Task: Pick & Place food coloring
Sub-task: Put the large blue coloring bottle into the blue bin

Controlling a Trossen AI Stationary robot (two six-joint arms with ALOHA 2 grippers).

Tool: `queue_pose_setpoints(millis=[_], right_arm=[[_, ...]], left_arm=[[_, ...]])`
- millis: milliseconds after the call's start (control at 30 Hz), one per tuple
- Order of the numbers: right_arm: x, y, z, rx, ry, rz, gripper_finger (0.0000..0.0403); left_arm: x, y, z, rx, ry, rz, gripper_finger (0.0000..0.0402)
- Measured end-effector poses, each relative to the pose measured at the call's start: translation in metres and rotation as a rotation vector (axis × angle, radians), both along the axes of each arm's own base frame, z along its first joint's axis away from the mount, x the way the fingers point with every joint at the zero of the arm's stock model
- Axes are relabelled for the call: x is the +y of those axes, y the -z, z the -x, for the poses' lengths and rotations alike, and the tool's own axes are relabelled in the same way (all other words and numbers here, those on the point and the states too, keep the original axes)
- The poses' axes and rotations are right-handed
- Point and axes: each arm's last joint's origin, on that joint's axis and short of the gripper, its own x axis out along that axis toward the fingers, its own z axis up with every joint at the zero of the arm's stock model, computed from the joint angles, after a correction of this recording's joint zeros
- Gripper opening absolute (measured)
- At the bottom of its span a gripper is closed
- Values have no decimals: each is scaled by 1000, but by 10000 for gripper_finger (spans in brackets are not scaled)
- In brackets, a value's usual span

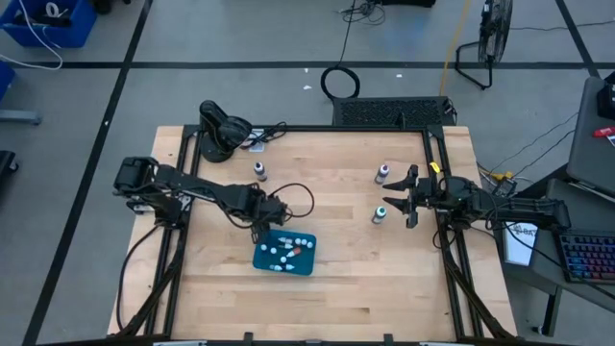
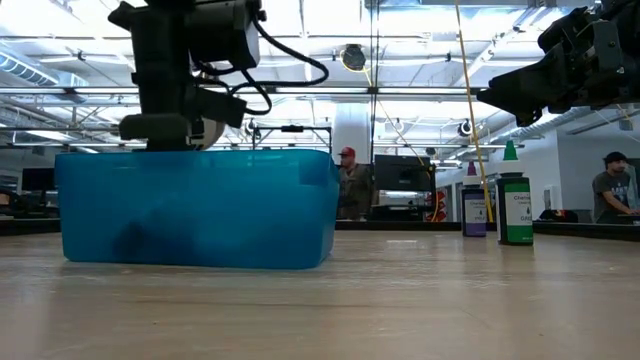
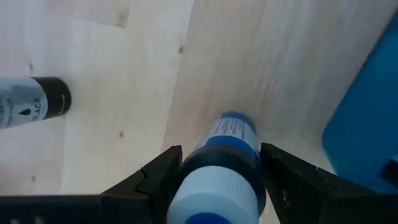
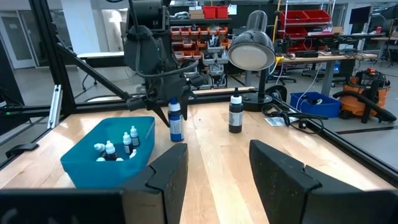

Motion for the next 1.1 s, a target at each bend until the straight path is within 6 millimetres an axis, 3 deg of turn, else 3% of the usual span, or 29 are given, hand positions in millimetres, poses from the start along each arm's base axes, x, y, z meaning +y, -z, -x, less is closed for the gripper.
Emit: queue_pose_setpoints(millis=[133, 267, 467, 600, 733, 900, 1100], right_arm=[[0, 0, 0, 0, 0, 0, 160], [0, 0, 0, 0, 0, 0, 160], [0, 0, 0, 0, 0, 0, 160], [0, 0, 0, 0, 0, 0, 160], [0, 0, 0, 0, 0, 0, 160], [0, 0, 0, 0, 0, 0, 160], [0, 0, 0, 0, 0, 0, 160]], left_arm=[[0, 0, 0, 4, 11, -1, 200], [0, 0, 0, 9, 42, -1, 133], [4, -9, -1, 15, 39, -7, 133], [0, -37, -8, 17, 36, -57, 133], [-13, -75, -20, -65, 62, -59, 133], [-46, -115, -28, -199, 140, -16, 133], [-74, -111, -19, -201, 138, 14, 133]])
